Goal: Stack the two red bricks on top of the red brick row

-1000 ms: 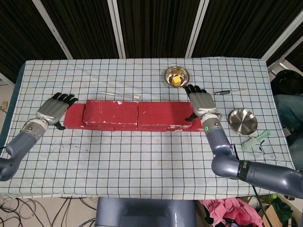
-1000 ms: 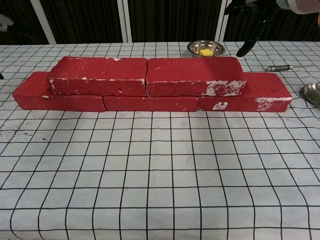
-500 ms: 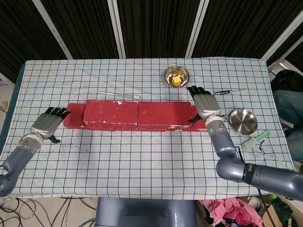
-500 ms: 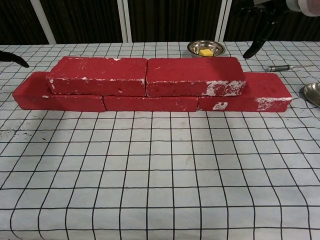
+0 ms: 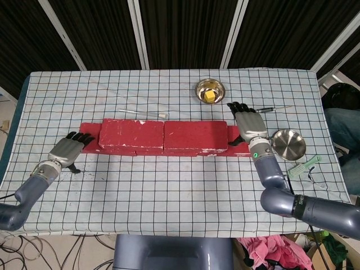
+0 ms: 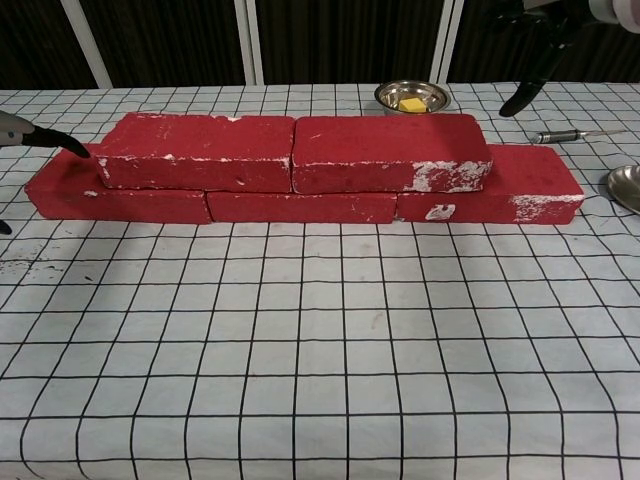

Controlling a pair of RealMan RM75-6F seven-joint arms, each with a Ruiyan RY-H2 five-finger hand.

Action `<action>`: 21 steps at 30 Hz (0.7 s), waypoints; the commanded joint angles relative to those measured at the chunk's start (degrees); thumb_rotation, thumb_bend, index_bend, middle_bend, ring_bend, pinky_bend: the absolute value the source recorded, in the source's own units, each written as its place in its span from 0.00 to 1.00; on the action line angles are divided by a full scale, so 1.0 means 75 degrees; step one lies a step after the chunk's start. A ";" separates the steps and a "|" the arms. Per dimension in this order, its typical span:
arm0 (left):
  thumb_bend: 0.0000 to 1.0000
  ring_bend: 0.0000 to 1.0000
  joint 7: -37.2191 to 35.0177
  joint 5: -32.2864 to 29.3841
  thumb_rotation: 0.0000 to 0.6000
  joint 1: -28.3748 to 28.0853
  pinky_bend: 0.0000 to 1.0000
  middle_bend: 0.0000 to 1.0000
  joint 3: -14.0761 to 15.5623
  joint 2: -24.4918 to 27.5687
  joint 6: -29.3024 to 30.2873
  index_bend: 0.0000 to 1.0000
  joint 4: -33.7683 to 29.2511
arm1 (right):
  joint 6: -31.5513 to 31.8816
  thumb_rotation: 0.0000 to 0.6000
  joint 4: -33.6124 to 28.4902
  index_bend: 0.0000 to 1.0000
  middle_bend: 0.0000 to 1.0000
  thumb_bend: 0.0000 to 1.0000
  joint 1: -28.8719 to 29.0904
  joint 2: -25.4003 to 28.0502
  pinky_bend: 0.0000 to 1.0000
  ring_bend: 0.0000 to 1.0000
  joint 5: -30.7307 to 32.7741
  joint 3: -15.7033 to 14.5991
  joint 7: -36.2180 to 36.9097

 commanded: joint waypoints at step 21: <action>0.03 0.00 0.0410 -0.0098 1.00 -0.0006 0.03 0.03 -0.0080 0.0170 0.0027 0.07 -0.0490 | -0.0008 1.00 -0.0077 0.00 0.01 0.00 -0.0183 0.0101 0.14 0.00 -0.0109 0.0083 0.0094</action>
